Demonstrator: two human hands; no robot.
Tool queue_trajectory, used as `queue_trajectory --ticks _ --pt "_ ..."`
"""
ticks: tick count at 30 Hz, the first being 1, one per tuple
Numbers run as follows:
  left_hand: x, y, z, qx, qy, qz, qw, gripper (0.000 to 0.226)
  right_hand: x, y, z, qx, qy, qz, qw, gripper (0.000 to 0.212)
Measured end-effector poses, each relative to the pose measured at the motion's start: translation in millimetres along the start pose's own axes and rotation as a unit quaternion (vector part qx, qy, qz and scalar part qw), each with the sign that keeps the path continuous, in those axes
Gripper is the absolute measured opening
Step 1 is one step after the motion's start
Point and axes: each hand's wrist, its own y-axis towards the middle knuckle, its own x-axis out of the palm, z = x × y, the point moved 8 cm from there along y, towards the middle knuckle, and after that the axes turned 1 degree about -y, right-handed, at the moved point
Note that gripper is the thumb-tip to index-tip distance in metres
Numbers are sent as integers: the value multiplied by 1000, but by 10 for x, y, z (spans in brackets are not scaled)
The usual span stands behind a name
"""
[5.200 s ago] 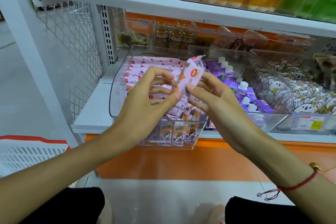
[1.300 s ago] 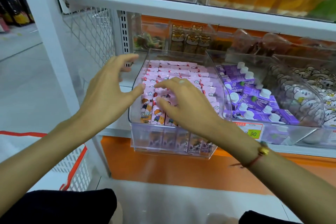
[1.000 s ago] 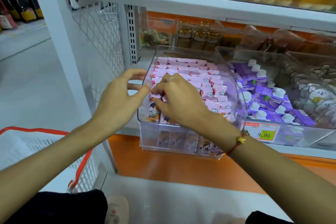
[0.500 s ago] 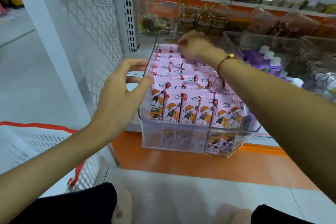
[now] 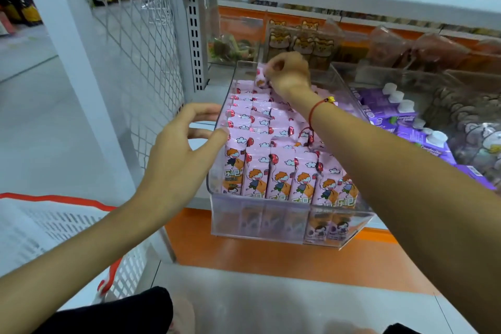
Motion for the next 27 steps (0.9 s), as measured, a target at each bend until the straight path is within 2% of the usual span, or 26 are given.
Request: queue_trajectory --ticks 2,5,7,9,10,12,14,18,22,25,27 --pt "-3 10 4 -2 5 0 1000 25 -123 -13 -51 16 115 42 992 12" --pt "-13 25 14 -6 17 -6 1000 25 -362 -196 -120 15 303 120 945 20" --pt "-55 40 48 -2 34 1 999 28 -547 -404 -66 29 372 178 911 20" --pt "-115 41 130 15 45 27 999 33 -694 -627 35 59 407 205 888 10" --pt "-125 29 207 32 46 40 998 35 -750 -735 78 72 424 197 881 3" --pt "-57 -26 401 71 40 48 996 33 -858 -980 130 88 448 152 876 8" --pt "143 -116 586 108 39 15 993 35 -959 -1223 148 94 451 106 881 9" --pt "581 -298 881 206 124 -51 969 45 -1157 -1565 171 93 437 52 893 15" --pt "914 -376 813 194 141 -118 964 47 -1332 -1794 234 78 431 55 897 17" --pt "1051 -463 653 125 28 -171 977 47 -1404 -1882 256 52 425 46 903 12" --pt "1069 -474 580 92 -31 -180 979 54 -1408 -1902 291 53 418 34 906 7"
